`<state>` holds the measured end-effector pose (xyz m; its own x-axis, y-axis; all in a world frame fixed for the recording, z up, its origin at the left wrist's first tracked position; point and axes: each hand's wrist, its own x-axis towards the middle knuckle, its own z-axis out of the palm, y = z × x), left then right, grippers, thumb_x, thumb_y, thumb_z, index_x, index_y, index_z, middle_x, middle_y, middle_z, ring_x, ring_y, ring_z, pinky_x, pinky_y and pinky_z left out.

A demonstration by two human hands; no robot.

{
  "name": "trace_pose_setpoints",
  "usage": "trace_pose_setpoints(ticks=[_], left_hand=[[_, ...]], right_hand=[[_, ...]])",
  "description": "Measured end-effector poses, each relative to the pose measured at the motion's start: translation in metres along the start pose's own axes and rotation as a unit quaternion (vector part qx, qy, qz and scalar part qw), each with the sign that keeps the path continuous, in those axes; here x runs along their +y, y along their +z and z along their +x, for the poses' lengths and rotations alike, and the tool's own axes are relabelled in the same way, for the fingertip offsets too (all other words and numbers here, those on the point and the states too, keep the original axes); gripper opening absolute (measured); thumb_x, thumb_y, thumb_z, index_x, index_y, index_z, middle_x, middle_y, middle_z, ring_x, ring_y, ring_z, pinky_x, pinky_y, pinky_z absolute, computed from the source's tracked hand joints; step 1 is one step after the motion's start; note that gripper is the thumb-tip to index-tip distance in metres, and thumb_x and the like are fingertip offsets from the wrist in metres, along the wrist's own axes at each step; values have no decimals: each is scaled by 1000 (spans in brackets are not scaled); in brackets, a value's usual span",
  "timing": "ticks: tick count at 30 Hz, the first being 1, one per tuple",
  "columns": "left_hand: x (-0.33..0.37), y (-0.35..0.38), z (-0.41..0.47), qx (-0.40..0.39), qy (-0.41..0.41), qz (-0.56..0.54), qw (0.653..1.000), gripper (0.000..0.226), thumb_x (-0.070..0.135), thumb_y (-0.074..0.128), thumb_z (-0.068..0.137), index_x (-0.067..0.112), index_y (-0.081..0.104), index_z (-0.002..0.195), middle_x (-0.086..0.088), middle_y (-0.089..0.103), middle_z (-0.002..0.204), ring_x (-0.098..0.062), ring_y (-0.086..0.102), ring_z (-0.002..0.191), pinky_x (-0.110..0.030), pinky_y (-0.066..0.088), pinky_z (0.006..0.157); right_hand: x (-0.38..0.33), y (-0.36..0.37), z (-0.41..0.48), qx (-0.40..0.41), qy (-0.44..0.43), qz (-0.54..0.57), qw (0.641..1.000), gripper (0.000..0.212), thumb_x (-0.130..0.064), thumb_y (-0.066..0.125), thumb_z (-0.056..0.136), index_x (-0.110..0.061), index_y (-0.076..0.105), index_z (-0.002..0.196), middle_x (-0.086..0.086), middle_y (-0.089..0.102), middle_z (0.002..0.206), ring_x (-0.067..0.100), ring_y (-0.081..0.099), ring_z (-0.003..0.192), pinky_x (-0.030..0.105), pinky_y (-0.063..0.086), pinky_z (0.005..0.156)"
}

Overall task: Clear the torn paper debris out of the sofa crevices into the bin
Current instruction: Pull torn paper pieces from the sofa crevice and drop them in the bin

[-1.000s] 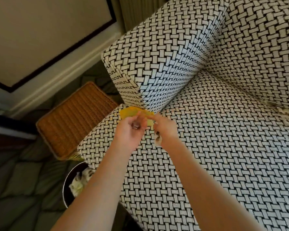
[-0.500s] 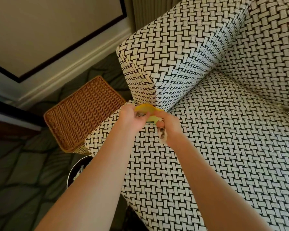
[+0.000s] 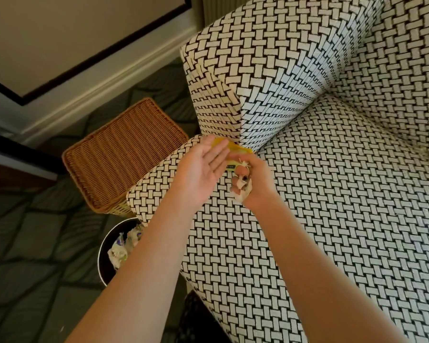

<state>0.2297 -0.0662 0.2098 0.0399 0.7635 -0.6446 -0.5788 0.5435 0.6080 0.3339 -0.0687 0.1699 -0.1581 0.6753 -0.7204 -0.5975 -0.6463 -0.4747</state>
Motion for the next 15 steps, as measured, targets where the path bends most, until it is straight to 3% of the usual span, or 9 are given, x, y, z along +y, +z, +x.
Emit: trace_pose_setpoints(ticks=[2, 4, 6, 8, 11, 15], left_hand=[[-7, -14, -7, -6, 9, 9, 1000, 38, 16, 31, 98, 17, 48, 132, -5, 62, 118, -17, 56, 109, -29, 42, 89], [-11, -27, -14, -15, -8, 26, 1000, 30, 20, 35, 97, 20, 61, 112, 0, 63, 97, -12, 58, 84, -26, 44, 74], [-15, -41, -19, -27, -53, 65, 996, 24, 30, 46, 94, 19, 63, 106, 2, 60, 88, -10, 55, 76, -24, 43, 69], [-18, -61, -20, -9, -86, 99, 991, 30, 36, 54, 90, 20, 64, 114, 3, 68, 99, -12, 63, 89, -28, 49, 76], [-18, -87, -23, 39, -105, 97, 989, 34, 38, 64, 83, 17, 66, 109, -3, 71, 106, -19, 65, 101, -39, 50, 91], [-13, -132, -31, 90, -65, 27, 993, 26, 28, 61, 86, 15, 67, 107, -3, 71, 99, -18, 65, 95, -37, 52, 86]], right_hand=[[11, 9, 1, -13, 2, 18, 1000, 18, -23, 42, 92, -14, 55, 83, -8, 41, 36, 5, 39, 30, 12, 29, 36], [25, 20, 0, -32, 18, 65, 997, 22, -27, 40, 94, -15, 55, 84, -5, 57, 50, 8, 58, 50, 17, 44, 47], [43, 30, 1, -37, 39, 106, 993, 28, -31, 35, 97, -13, 56, 96, 7, 65, 89, 20, 61, 96, 33, 51, 78], [65, 39, 5, -13, 62, 114, 991, 35, -35, 34, 98, -9, 57, 103, 15, 58, 114, 28, 49, 119, 40, 39, 101], [95, 47, 13, 26, 77, 90, 993, 38, -35, 38, 97, -5, 59, 109, 16, 59, 117, 31, 52, 116, 41, 40, 101], [137, 70, 27, 27, 105, 47, 993, 34, -33, 39, 97, -7, 61, 95, 16, 62, 105, 29, 56, 105, 41, 39, 103]])
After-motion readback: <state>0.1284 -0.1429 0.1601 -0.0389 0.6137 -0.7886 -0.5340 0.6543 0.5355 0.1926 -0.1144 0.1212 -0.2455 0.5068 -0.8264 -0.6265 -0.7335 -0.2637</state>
